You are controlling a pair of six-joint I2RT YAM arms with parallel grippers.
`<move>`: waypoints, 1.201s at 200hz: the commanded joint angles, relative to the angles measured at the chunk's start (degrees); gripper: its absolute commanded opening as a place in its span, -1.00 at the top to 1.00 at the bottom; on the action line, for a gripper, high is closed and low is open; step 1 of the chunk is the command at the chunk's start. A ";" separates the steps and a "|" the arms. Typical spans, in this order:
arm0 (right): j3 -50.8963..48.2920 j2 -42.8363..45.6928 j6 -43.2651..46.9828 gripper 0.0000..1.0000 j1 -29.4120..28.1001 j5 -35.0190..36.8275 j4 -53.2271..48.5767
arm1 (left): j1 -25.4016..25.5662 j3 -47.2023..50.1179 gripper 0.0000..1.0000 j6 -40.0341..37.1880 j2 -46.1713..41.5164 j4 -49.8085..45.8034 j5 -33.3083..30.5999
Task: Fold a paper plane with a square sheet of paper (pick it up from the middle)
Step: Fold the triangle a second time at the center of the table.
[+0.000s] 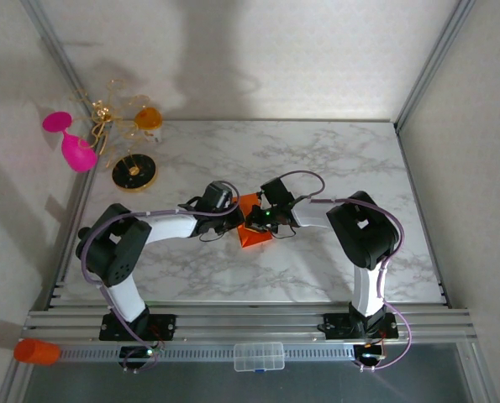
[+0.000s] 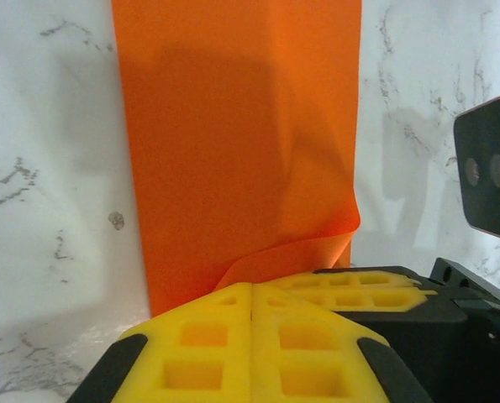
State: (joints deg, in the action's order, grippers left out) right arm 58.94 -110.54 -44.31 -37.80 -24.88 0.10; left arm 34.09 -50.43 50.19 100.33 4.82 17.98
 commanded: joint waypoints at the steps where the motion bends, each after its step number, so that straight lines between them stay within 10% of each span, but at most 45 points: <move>1: -0.76 -3.01 0.67 0.92 -0.34 4.19 -6.44 | 0.71 -0.45 1.00 0.35 1.92 -1.58 -0.75; 240: -0.69 2.53 2.11 0.92 1.67 1.79 -0.14 | 0.72 0.43 1.00 -2.92 5.84 -5.93 -5.37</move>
State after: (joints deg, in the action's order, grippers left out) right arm 58.61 -107.04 -43.57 -36.40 -24.38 0.73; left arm 34.33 -50.57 49.04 103.24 3.88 15.35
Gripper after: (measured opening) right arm 0.059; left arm 0.052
